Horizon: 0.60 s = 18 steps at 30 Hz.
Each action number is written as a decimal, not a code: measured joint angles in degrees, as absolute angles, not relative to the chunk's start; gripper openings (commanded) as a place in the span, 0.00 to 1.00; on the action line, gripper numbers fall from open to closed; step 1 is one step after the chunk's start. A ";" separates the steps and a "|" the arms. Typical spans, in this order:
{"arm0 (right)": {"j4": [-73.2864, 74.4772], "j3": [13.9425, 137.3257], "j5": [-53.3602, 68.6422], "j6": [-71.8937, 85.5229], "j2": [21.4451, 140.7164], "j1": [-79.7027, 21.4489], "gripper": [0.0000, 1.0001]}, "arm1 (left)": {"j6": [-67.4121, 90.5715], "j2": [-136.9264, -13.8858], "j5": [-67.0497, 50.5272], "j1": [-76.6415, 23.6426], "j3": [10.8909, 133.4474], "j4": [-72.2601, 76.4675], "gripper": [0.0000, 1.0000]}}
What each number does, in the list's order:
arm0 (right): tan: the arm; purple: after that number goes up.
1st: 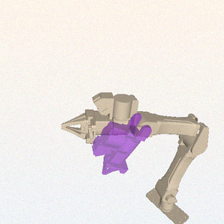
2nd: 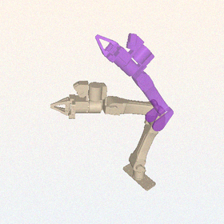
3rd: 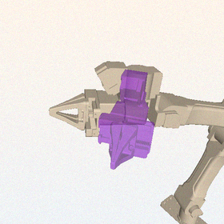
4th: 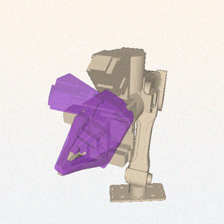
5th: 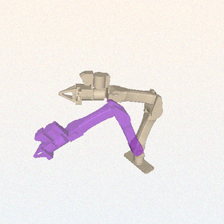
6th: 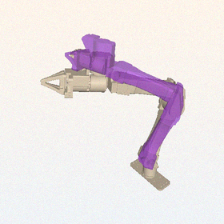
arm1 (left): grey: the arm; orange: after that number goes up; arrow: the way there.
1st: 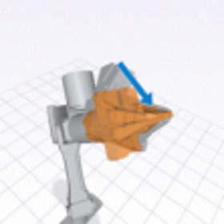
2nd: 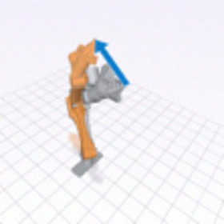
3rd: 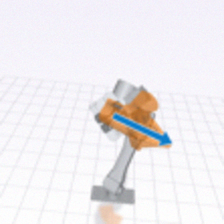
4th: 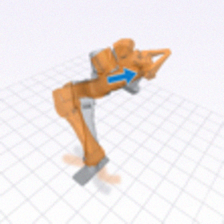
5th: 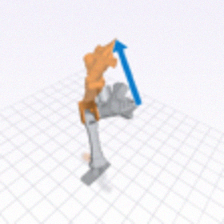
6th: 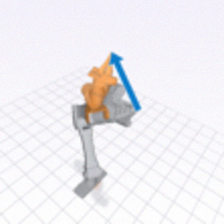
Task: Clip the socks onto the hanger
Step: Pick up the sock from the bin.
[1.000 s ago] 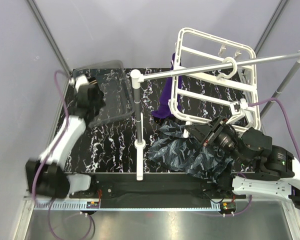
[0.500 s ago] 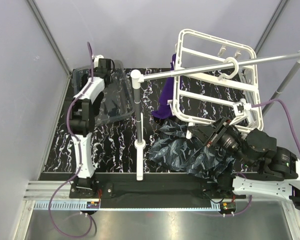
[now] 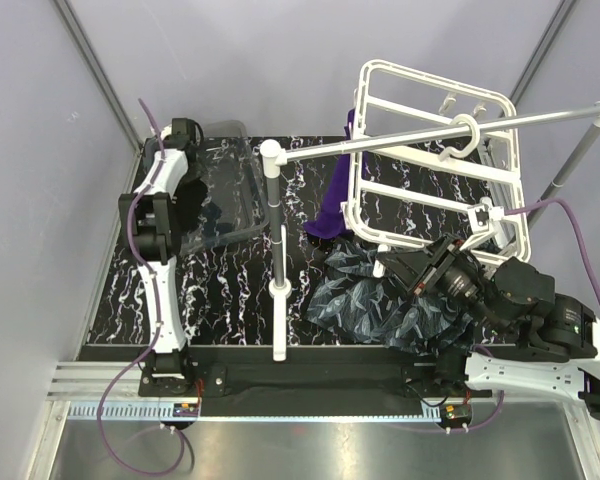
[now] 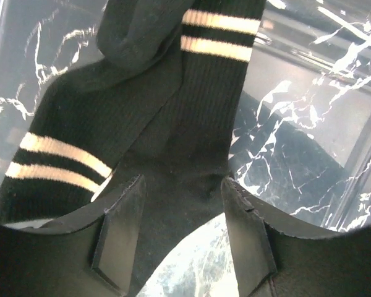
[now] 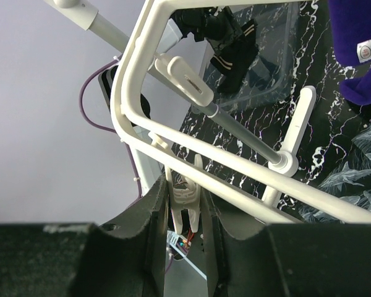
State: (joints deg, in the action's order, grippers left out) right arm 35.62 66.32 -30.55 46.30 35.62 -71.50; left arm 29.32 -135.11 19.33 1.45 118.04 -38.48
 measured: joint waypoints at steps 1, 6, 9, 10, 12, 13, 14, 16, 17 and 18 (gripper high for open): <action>35.40 66.32 -30.50 46.33 35.86 -71.50 0.00 | 29.91 -135.11 18.74 1.61 118.04 -38.96 0.57; 34.94 66.32 -30.46 46.37 36.88 -71.50 0.00 | 31.97 -136.33 16.47 1.39 118.58 -41.28 0.56; 34.79 66.32 -30.44 46.44 36.88 -71.50 0.00 | 33.30 -137.95 15.62 1.19 119.87 -42.50 0.58; 34.63 66.32 -30.41 46.46 36.91 -71.50 0.00 | 33.69 -138.37 15.22 1.13 119.98 -42.78 0.58; 34.35 66.32 -30.37 46.52 36.91 -71.50 0.00 | 34.85 -138.89 14.98 1.13 119.98 -43.62 0.55; 34.17 66.32 -30.35 46.54 36.91 -71.50 0.00 | 35.66 -138.93 14.96 1.19 119.98 -43.70 0.50; 34.06 66.32 -30.35 46.59 36.93 -71.50 0.00 | 36.53 -138.93 14.68 1.34 120.01 -43.99 0.44; 34.00 66.32 -30.33 46.68 36.93 -71.50 0.00 | 38.09 -138.93 13.96 1.85 119.98 -44.27 0.20; 33.91 66.32 -30.33 46.70 36.97 -71.50 0.00 | 38.63 -138.91 13.28 2.24 119.77 -44.38 0.12; 33.76 66.32 -30.30 46.72 37.04 -71.50 0.00 | 39.16 -138.67 12.64 2.70 119.20 -44.03 0.03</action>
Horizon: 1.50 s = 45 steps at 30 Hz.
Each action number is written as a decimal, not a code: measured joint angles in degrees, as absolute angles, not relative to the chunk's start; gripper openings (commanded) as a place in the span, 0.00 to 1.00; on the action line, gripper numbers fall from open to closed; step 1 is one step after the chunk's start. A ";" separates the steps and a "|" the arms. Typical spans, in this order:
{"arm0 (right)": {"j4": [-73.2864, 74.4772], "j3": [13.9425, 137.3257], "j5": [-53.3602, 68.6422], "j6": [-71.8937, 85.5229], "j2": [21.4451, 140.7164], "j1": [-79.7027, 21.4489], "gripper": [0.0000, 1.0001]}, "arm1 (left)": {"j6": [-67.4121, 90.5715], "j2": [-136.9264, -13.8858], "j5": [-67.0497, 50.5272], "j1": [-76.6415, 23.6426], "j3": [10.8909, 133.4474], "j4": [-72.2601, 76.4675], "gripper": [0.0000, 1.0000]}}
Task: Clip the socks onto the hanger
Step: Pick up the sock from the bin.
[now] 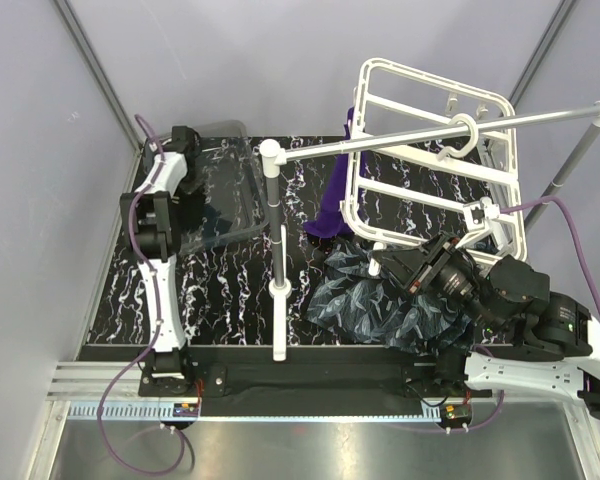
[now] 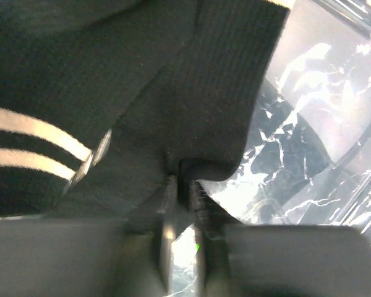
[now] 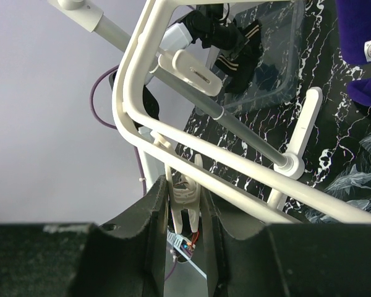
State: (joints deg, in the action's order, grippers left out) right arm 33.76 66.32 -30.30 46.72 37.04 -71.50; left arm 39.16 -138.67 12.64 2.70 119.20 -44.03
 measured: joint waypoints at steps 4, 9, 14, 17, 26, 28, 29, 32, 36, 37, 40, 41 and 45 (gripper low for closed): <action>33.56 66.32 -30.28 46.72 37.34 -71.50 0.00 | 40.60 -135.94 9.98 3.57 114.37 -40.95 0.00; 32.38 66.28 -29.80 46.72 37.56 -71.50 0.00 | 39.77 -129.62 11.11 1.04 104.57 -39.31 0.00; 31.53 65.91 -29.34 46.70 37.56 -71.48 0.00 | 37.58 -118.34 15.62 -8.86 88.97 -37.98 0.28; 31.53 65.87 -29.30 46.68 37.56 -71.48 0.00 | 37.01 -110.98 15.92 -12.91 80.55 -37.15 0.60; 31.53 65.87 -28.99 46.46 37.56 -71.48 0.00 | 33.12 -106.98 14.94 -8.64 79.64 -29.30 0.50; 31.55 65.87 -28.97 46.46 37.56 -71.48 0.00 | 31.46 -110.54 12.93 -8.86 84.53 -29.23 0.48; 31.55 65.87 -28.97 46.48 37.56 -71.48 0.00 | 30.89 -112.42 11.90 -8.97 86.87 -28.91 0.48; 31.55 65.87 -28.95 46.48 37.54 -71.48 0.00 | 29.52 -118.43 9.72 -9.41 93.23 -27.83 0.55; 31.55 65.87 -28.93 46.48 37.56 -71.48 0.00 | 30.04 -124.55 10.92 -9.93 98.50 -30.74 0.57; 31.55 65.87 -28.93 46.48 37.58 -71.48 0.00 | 30.48 -125.75 11.46 -9.93 99.77 -31.90 0.57; 31.55 65.87 -28.91 46.48 37.65 -71.48 0.00 | 32.34 -129.43 13.37 -9.89 103.94 -35.97 0.57; 31.53 65.87 -28.91 46.48 37.67 -71.48 0.00 | 32.77 -130.02 13.67 -9.89 104.49 -36.64 0.57; 31.53 65.87 -28.88 46.50 37.69 -71.48 0.00 | 33.85 -130.47 13.72 -9.67 105.86 -38.52 0.39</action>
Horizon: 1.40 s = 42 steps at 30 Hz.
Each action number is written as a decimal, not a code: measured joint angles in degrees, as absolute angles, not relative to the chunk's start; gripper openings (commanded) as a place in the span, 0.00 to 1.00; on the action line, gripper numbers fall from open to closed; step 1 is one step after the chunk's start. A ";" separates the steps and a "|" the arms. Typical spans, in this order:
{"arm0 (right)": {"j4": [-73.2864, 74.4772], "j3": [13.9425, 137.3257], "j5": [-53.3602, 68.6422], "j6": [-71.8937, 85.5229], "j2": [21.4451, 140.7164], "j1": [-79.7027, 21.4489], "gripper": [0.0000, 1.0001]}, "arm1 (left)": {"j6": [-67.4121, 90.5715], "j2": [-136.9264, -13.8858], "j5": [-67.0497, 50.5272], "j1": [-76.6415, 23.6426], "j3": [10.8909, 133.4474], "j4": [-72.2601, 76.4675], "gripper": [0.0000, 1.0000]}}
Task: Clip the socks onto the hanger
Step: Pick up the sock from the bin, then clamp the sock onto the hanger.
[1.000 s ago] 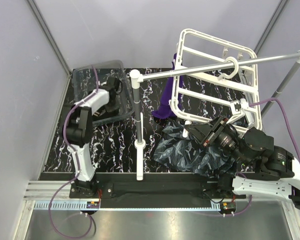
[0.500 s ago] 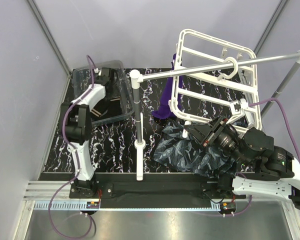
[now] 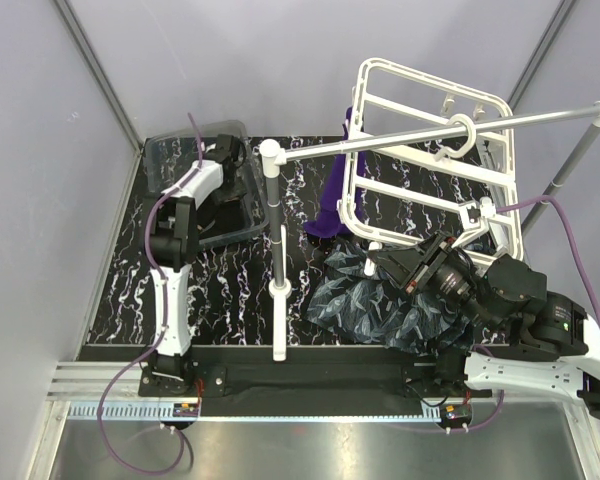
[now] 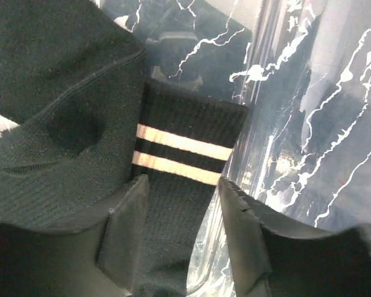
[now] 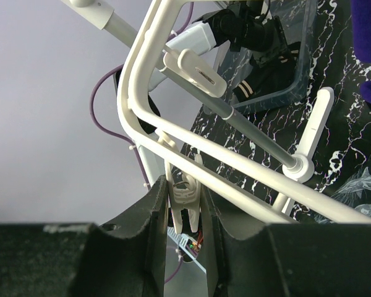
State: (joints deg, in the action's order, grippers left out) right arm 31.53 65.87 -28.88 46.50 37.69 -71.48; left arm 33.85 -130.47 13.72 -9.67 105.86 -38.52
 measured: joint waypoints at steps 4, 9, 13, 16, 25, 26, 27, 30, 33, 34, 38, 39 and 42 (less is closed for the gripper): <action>31.53 65.87 -28.88 46.54 37.78 -71.48 0.00 | 34.65 -130.87 13.19 -9.17 106.00 -39.03 0.02; 31.51 65.87 -28.93 46.70 37.95 -71.48 0.00 | 34.57 -129.29 8.84 -6.96 103.85 -36.51 0.00; 31.20 65.60 -29.04 46.70 38.35 -71.46 0.00 | 34.54 -123.26 7.40 -5.45 97.58 -35.92 0.00; 31.11 65.54 -29.08 46.70 39.18 -71.46 0.00 | 34.39 -112.40 6.04 -5.10 90.02 -35.31 0.00; 31.16 65.21 -29.61 46.68 39.70 -71.46 0.00 | 30.20 -76.20 -4.82 -5.52 81.69 -26.94 0.00; 31.20 65.21 -29.74 46.68 39.70 -71.46 0.00 | 29.93 -73.25 -6.72 -5.52 80.42 -25.89 0.00; 31.20 65.21 -29.95 46.65 39.70 -71.46 0.00 | 29.78 -70.37 -8.75 -5.52 78.87 -24.91 0.00; 31.35 65.21 -30.39 46.33 39.70 -71.46 0.00 | 29.80 -62.57 -14.68 -5.52 71.96 -22.81 0.00; 31.40 65.21 -30.44 46.00 39.72 -71.46 0.00 | 30.59 -54.61 -22.15 -5.52 63.35 -20.56 0.00; 31.40 65.21 -30.41 45.87 39.72 -71.46 0.00 | 31.33 -51.75 -24.84 -5.50 60.64 -19.35 0.00; 31.42 65.21 -30.41 45.60 39.88 -71.46 0.00 | 36.07 -40.16 -35.20 -5.58 52.60 -14.39 0.00; 31.40 65.21 -30.44 45.58 39.94 -71.46 0.00 | 37.26 -38.04 -37.17 -5.85 51.66 -12.95 0.00; 31.33 65.23 -30.46 45.41 40.53 -71.46 0.00 | 40.05 -31.62 -40.10 -8.43 50.43 -10.00 0.00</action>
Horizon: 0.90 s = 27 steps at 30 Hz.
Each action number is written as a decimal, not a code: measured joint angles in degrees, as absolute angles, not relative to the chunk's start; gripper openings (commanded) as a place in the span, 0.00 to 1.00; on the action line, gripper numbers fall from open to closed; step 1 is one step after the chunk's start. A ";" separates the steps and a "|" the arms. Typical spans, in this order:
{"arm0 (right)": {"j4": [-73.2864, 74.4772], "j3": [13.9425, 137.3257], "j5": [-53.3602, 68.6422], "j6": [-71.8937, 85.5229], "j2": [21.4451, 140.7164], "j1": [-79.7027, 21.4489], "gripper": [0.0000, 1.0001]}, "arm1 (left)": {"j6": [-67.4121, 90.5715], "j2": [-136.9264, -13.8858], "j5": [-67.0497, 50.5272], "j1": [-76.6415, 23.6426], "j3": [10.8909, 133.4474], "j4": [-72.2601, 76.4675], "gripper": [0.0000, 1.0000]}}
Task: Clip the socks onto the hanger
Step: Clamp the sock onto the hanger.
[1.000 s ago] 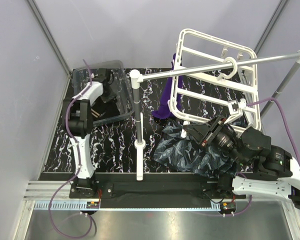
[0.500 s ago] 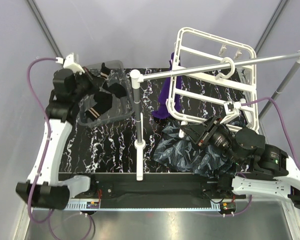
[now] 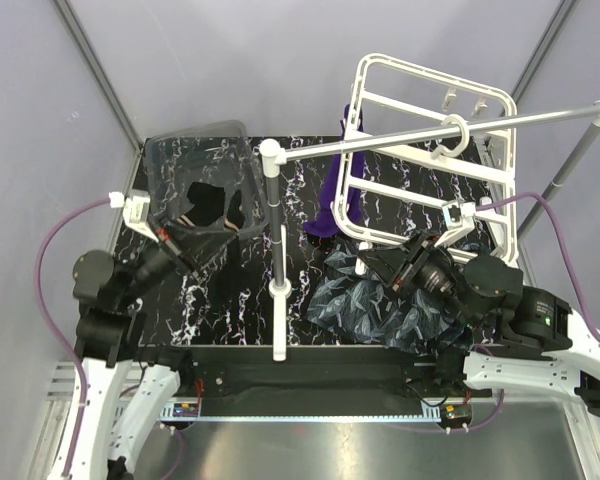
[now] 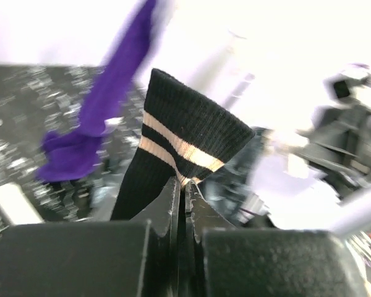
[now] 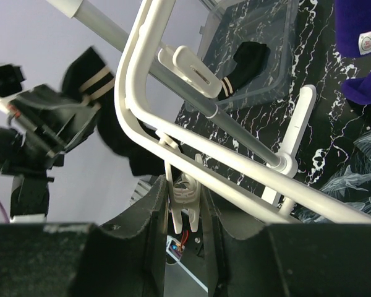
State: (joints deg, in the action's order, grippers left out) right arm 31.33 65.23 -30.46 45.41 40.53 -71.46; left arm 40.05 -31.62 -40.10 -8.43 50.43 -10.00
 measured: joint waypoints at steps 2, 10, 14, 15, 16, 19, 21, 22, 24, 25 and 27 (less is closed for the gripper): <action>31.20 65.25 -30.50 45.34 41.19 -71.46 0.00 | 41.28 -28.25 -40.07 -11.27 49.60 -9.06 0.00; 30.13 66.00 -30.55 45.23 44.69 -71.46 0.00 | 42.89 -27.66 -30.55 -25.30 47.59 -11.60 0.00; 29.78 66.22 -30.65 45.41 45.23 -71.46 0.00 | 40.64 -32.84 -21.93 -36.95 48.03 -13.41 0.00; 29.78 66.22 -30.72 45.47 45.25 -71.46 0.00 | 40.10 -33.87 -18.94 -40.32 48.03 -13.78 0.00; 29.78 66.22 -30.85 45.63 45.23 -71.46 0.00 | 39.53 -34.89 -15.88 -43.92 48.03 -13.98 0.00; 29.80 66.22 -31.00 45.87 44.93 -71.46 0.00 | 37.87 -38.17 -3.70 -56.18 48.27 -14.44 0.00; 29.82 66.22 -31.07 45.91 44.66 -71.46 0.00 | 37.21 -40.60 4.64 -64.12 49.25 -14.83 0.00; 29.85 66.22 -31.09 45.91 44.58 -71.46 0.00 | 37.06 -42.26 8.84 -67.46 50.04 -15.14 0.00; 29.89 66.32 -31.20 45.91 44.27 -71.46 0.00 | 37.10 -46.04 16.82 -72.95 52.31 -16.16 0.00; 29.89 66.41 -31.42 45.91 44.25 -71.46 0.00 | 37.45 -48.18 20.95 -75.20 53.78 -17.45 0.00; 29.93 66.57 -31.86 45.89 44.14 -71.46 0.00 | 38.19 -52.05 27.27 -77.82 57.23 -20.08 0.00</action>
State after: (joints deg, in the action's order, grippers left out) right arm 29.93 66.57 -31.86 45.89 44.14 -71.46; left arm 38.20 -52.05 27.27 -77.82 57.23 -20.08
